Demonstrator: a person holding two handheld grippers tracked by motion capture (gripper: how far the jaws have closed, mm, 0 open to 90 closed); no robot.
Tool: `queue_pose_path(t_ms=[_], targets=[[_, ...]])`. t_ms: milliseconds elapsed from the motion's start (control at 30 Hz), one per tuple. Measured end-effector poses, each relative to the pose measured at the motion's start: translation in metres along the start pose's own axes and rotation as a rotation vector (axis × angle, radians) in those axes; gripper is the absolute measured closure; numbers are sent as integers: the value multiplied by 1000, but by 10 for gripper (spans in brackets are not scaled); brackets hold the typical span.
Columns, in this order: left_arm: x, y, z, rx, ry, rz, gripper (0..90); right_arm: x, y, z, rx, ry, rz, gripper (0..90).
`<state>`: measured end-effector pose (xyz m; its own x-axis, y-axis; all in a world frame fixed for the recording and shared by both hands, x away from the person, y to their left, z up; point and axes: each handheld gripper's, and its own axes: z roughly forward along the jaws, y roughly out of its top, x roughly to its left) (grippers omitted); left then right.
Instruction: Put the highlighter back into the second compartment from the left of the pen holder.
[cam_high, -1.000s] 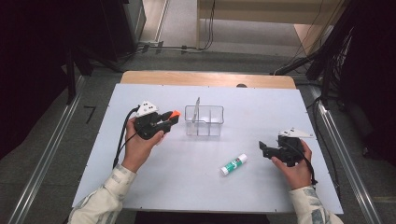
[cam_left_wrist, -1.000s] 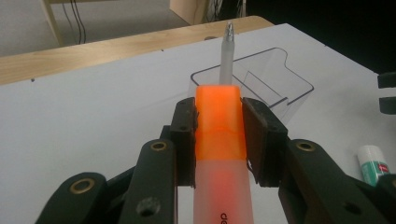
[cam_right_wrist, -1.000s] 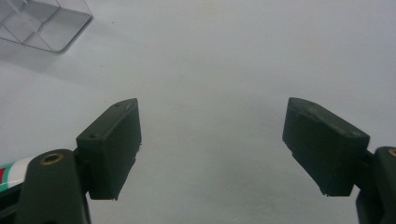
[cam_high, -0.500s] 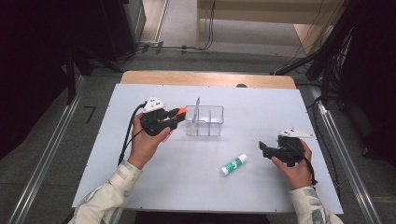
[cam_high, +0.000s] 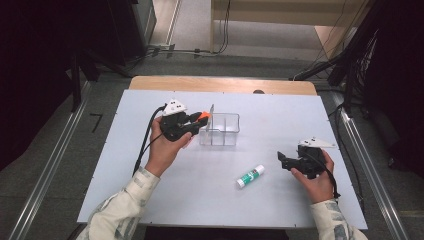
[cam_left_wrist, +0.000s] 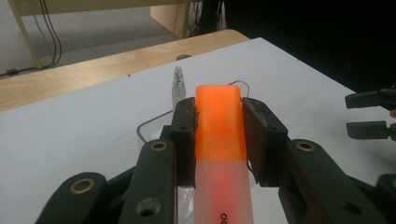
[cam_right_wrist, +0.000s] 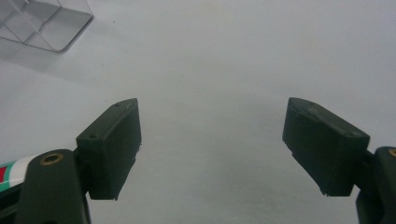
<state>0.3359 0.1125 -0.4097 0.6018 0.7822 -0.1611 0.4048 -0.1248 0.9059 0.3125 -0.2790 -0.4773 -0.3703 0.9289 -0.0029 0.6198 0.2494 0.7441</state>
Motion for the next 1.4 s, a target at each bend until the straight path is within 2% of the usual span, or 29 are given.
queue_pose_path(t_ms=[467, 933, 1167, 1400], targets=[[-7, 16, 23, 16, -6, 3, 680, 0, 0, 0, -1, 3, -1, 183], [-14, 36, 50, 27, -3, 28, 680, -1, 0, 0, -3, 7, 0, 183], [-15, 40, 62, 36, 0, 32, 680, -1, 0, 1, -1, 8, 3, 183], [-13, 42, 69, 34, 10, 19, 680, -1, 0, 1, -1, 9, 1, 182]])
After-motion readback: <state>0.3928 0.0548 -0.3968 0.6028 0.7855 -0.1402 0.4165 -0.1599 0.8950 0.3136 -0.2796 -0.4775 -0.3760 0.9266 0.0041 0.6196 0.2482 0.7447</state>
